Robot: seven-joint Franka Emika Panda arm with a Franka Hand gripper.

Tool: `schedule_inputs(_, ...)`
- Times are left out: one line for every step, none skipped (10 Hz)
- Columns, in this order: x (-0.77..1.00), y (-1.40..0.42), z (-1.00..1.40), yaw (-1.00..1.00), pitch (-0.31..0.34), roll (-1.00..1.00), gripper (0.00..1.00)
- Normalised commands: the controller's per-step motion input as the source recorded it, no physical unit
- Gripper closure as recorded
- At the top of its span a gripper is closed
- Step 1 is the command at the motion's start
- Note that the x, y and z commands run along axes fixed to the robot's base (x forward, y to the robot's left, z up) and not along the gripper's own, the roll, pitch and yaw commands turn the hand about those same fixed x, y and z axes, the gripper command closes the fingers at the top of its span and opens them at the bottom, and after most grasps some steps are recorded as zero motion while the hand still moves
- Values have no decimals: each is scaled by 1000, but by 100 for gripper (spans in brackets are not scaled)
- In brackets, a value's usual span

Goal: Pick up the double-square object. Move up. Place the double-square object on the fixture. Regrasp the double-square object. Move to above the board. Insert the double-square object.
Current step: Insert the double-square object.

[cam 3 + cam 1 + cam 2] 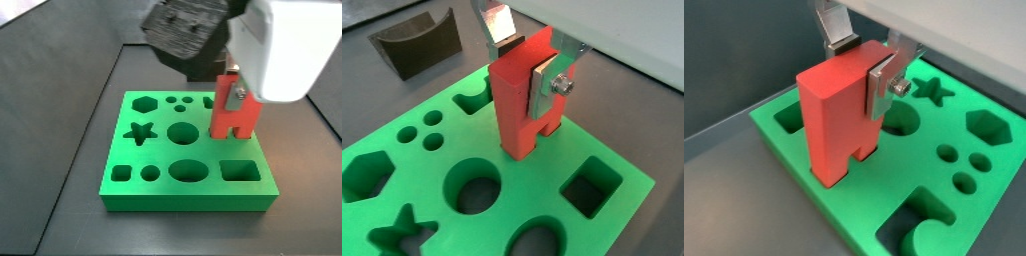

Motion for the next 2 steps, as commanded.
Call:
schedule_inputs(11,0,0,0,23,0,100)
schedule_inputs(0,0,0,0,0,0,100)
